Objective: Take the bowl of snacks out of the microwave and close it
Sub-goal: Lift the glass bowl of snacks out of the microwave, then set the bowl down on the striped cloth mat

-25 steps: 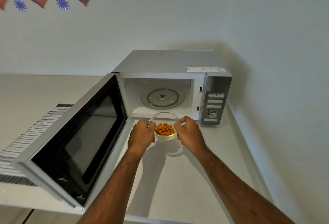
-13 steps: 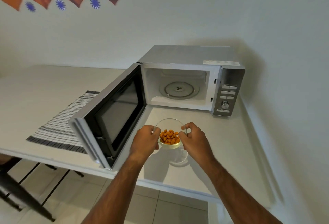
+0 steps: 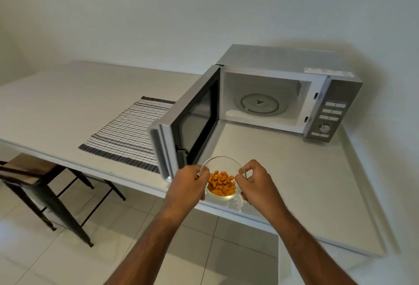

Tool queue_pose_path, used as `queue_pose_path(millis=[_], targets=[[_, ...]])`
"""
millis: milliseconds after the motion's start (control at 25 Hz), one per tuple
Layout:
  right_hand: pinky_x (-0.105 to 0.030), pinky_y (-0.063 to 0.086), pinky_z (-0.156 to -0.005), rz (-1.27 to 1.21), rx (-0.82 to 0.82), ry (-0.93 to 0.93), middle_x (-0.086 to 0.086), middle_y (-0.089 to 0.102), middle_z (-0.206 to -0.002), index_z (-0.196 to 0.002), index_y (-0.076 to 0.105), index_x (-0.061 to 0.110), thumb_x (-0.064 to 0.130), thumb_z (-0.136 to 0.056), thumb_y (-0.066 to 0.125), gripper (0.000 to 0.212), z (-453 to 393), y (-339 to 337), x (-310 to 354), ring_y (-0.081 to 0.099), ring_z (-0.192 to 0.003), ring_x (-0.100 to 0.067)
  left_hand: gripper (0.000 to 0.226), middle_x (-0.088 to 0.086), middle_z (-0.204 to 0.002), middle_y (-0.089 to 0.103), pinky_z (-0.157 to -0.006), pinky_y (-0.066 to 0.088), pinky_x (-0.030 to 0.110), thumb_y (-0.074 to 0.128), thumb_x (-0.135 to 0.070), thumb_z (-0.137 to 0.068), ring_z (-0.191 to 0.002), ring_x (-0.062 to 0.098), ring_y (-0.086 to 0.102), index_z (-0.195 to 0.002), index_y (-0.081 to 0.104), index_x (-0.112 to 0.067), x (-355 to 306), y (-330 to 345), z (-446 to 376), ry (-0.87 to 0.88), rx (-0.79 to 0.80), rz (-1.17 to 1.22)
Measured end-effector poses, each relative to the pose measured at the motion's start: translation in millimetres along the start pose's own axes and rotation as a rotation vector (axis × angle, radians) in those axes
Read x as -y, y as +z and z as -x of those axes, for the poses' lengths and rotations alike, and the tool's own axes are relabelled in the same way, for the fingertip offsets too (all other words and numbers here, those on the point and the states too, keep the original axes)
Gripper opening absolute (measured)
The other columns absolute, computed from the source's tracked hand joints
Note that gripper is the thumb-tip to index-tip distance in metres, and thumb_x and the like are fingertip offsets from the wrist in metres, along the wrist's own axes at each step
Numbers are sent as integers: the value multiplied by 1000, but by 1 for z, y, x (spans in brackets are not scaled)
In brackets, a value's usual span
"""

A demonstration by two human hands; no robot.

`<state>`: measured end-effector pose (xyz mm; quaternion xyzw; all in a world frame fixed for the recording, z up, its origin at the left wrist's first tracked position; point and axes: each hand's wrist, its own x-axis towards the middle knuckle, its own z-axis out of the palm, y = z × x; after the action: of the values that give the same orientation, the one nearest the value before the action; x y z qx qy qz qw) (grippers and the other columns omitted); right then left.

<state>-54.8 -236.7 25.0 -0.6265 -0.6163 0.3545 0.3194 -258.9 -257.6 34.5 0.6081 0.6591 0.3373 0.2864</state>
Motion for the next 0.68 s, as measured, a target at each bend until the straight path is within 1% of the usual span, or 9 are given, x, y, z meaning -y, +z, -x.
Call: queue_pose_path(millis=[120, 160, 240, 320, 400, 520, 600, 680], targets=[[-17, 42, -43, 1, 6, 23, 3, 60, -64, -103, 55, 26, 30, -99, 65, 12, 15, 25, 9, 52, -46, -7, 44, 1, -56, 67, -56, 52, 20, 51, -37, -111, -46, 2, 62, -76, 70, -17, 18, -23, 14, 10, 3, -6], [-18, 41, -43, 5, 5, 30, 2, 59, -65, -101, 55, 26, 29, -99, 65, 11, 20, 33, 12, 50, -46, -6, 45, 1, -55, 67, -55, 52, 18, 51, -38, -111, -46, 2, 63, -77, 71, -17, 24, -30, 18, 13, 9, -17], [-15, 39, -41, -1, 12, 41, 3, 58, -64, -99, 53, 26, 28, -98, 65, 12, 29, 46, 17, 49, -43, -5, 45, -2, -53, 67, -49, 48, 11, 51, -41, -111, -45, 1, 65, -77, 71, -19, 32, -41, 25, 14, 14, -21], [-15, 38, -39, -22, 31, 46, 2, 57, -64, -99, 53, 25, 27, -98, 65, 13, 38, 62, 25, 48, -42, -4, 45, -4, -51, 66, -46, 46, 8, 52, -43, -110, -43, 1, 65, -78, 72, -20, 43, -55, 33, 7, 15, 3], [-20, 39, -40, -49, 43, 40, 1, 57, -63, -99, 53, 22, 27, -96, 65, 13, 45, 77, 34, 48, -44, -7, 43, -5, -49, 67, -46, 45, 9, 51, -41, -110, -43, 2, 64, -79, 73, -22, 57, -69, 38, -3, 16, 24], [-23, 43, -41, -91, 69, 27, 0, 60, -56, -97, 52, 22, 27, -98, 62, 12, 51, 103, 47, 51, -40, -7, 41, -8, -51, 69, -49, 46, 11, 51, -39, -111, -44, 1, 65, -81, 76, -25, 78, -91, 45, -16, 12, 22], [-23, 45, -40, -127, 97, 20, -1, 62, -53, -99, 52, 24, 28, -100, 61, 10, 54, 125, 58, 54, -40, -7, 36, -4, -61, 75, -50, 48, 11, 52, -38, -110, -48, 4, 68, -91, 80, -26, 96, -109, 46, -38, -1, 42], [-22, 46, -40, -175, 128, 15, -1, 65, -53, -100, 52, 26, 30, -103, 60, 8, 55, 145, 65, 57, -42, -6, 34, -2, -67, 78, -52, 51, 15, 53, -38, -110, -51, 7, 70, -97, 82, -25, 111, -123, 46, -57, -13, 64]])
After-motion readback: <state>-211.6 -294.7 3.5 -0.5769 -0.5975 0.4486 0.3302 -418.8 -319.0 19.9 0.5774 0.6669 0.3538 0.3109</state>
